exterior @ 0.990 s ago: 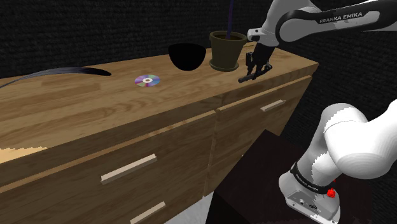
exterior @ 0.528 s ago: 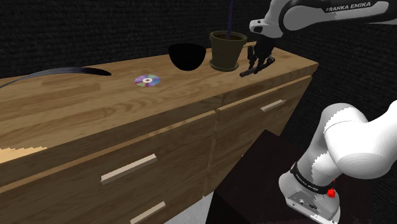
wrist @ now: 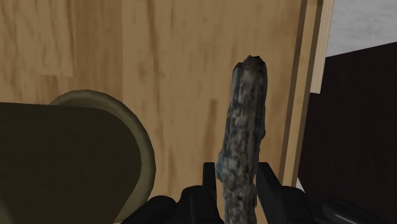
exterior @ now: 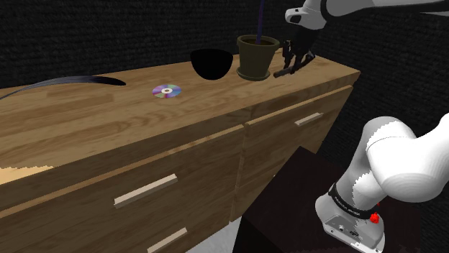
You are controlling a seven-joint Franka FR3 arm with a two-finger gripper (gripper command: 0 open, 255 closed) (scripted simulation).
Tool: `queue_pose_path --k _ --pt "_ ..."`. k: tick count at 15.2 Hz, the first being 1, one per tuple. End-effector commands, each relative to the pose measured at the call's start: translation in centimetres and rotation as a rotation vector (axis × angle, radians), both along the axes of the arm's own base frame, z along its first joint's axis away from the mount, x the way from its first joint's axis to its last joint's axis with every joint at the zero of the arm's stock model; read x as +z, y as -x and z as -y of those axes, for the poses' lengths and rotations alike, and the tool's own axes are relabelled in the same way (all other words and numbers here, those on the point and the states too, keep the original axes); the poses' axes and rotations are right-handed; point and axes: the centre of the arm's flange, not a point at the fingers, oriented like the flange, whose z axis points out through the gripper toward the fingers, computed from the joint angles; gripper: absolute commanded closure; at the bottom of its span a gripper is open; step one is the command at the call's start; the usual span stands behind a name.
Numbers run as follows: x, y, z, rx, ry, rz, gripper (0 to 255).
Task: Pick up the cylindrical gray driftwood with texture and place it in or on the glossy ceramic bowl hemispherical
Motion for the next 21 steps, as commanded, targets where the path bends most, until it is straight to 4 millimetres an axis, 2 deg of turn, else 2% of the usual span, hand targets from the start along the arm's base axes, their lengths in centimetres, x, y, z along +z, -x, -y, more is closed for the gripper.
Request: queue_pose_path --k 1,18,21 --pt "1.2 0.0 0.1 0.000 0.000 0.000 255" --pt "9.8 0.0 0.1 0.000 0.000 0.000 255" --pt "9.7 -3.5 -1.8 0.000 0.000 0.000 255"
